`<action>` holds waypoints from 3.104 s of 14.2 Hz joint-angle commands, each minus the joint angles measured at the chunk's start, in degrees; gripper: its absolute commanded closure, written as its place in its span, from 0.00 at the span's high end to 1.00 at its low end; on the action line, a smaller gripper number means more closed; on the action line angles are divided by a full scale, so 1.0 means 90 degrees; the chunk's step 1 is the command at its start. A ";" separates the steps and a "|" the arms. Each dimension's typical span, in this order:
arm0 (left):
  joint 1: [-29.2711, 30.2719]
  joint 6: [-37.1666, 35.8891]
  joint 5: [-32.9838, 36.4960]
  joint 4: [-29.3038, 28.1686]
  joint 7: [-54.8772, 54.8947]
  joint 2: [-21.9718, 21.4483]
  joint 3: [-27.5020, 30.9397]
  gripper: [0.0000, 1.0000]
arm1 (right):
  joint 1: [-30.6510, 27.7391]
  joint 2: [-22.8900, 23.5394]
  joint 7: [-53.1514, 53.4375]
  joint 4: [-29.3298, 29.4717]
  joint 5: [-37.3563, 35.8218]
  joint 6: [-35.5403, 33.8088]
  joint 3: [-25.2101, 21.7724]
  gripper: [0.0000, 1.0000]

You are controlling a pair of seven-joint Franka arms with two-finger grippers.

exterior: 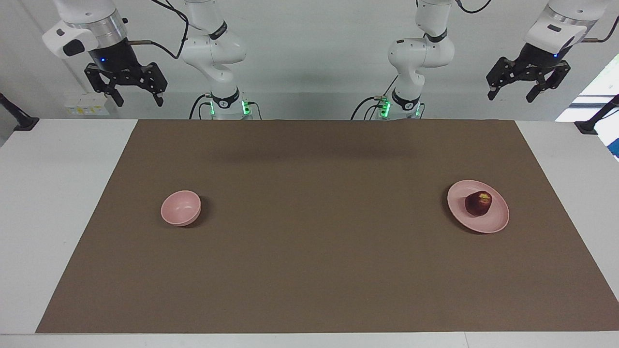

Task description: Move apple from plate to bowl

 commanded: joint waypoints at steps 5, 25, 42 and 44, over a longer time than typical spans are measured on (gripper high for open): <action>-0.0139 0.0008 0.0073 0.0045 -0.0117 -0.0045 0.0034 1.00 | -0.0026 -0.0143 0.0019 -0.0158 0.0016 0.0040 0.0014 1.00; 0.0037 0.2953 0.0034 -0.2296 0.0810 0.0033 0.0113 1.00 | 0.0686 0.0004 0.1247 -0.0772 0.0562 0.1093 0.0043 1.00; 0.0643 0.6131 -0.0122 -0.3939 0.1572 0.1469 0.0074 1.00 | 0.2152 0.0960 0.4354 -0.0949 0.2075 0.3096 0.0043 1.00; 0.0623 0.6209 -0.0375 -0.3988 0.1582 0.1459 0.0074 1.00 | 0.2268 0.1077 0.4511 -0.0940 0.2378 0.3349 0.0053 1.00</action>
